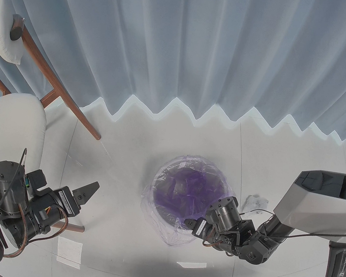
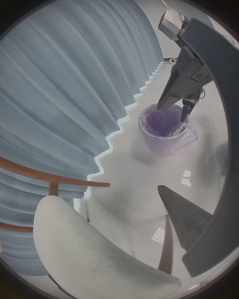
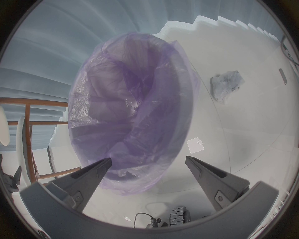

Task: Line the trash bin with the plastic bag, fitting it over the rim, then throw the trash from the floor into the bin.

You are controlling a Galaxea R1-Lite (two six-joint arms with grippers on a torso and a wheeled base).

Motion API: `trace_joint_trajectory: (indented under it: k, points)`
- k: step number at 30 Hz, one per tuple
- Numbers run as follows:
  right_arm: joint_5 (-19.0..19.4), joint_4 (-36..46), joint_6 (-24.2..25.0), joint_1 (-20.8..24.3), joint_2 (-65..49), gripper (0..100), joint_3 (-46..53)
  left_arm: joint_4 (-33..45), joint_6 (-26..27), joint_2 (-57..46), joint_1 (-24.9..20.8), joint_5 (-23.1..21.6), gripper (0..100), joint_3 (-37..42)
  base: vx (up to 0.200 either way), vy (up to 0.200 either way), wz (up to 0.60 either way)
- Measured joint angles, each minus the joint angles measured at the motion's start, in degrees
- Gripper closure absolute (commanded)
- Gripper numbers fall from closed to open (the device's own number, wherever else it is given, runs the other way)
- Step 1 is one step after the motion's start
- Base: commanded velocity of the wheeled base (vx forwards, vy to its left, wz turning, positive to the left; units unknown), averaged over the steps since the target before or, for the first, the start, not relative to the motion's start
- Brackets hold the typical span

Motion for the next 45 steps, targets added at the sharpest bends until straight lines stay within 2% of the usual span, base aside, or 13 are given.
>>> trace_joint_trajectory:
  k: [5, 6, 13, 20, 22, 28, 31, 33, 36, 40, 44, 45]
  points:
    - [-1.7, 2.1, 0.0, -0.4, 0.9, 0, -3.3, -0.6, 0.1, 0.0, 0.0, 0.1, 0, 0.1, 0.0, 0.0, 0.0]
    - [-2.2, 2.3, 0.0, -0.5, 1.0, 100, -3.7, -0.7, 0.2, 0.0, 0.0, 0.1, 0, 0.2, 0.0, 0.0, 0.0]
    - [-4.3, 3.3, -0.9, -1.0, 1.2, 100, -3.4, -0.9, 0.2, 0.0, 0.1, 0.1, 0, 0.9, 0.0, 0.0, 0.0]
    - [-5.1, 2.8, -8.7, -2.7, -1.1, 100, -3.0, -0.8, 0.2, -0.1, 0.1, 0.2, 0, 1.4, 0.0, 0.0, 0.0]
    - [-4.4, 2.5, -12.6, -3.9, -2.0, 100, -2.9, -0.8, 0.2, -0.1, 0.1, 0.2, 0, 1.4, 0.0, 0.0, 0.0]
    - [4.1, 1.9, -31.8, -8.8, -4.9, 100, -2.9, -0.8, 0.2, -0.1, 0.1, 0.2, 0, 1.5, 0.0, 0.0, 0.0]
    - [11.6, 1.5, -41.6, -11.6, -5.9, 100, -3.6, -0.8, 0.3, 0.0, 0.1, 0.1, 0, 1.5, 0.0, 0.0, 0.0]
    - [16.1, 1.4, -45.6, -13.4, -6.1, 100, -4.5, -0.8, 0.4, 0.0, 0.1, 0.1, 0, 1.6, 0.0, 0.0, 0.0]
    - [19.7, 1.1, -48.0, -15.9, -5.9, 100, -7.2, -0.8, 0.5, 0.0, 0.1, 0.0, 0, 2.8, 0.0, 0.0, 0.0]
    - [20.4, 0.7, -47.9, -18.2, -4.1, 100, -10.6, -0.7, 0.5, 0.0, 0.1, -0.8, 0, 5.0, 0.0, 0.0, 0.0]
    - [20.7, -3.6, -47.4, -19.3, -1.6, 100, -12.8, -0.7, 0.5, -0.1, 0.3, -1.4, 0, 5.7, 0.0, 0.0, 0.0]
    - [20.7, -4.9, -47.3, -19.4, -1.0, 0, -13.1, -0.8, 0.5, -0.1, 0.3, -1.4, 0, 5.8, 0.0, 0.0, 0.0]
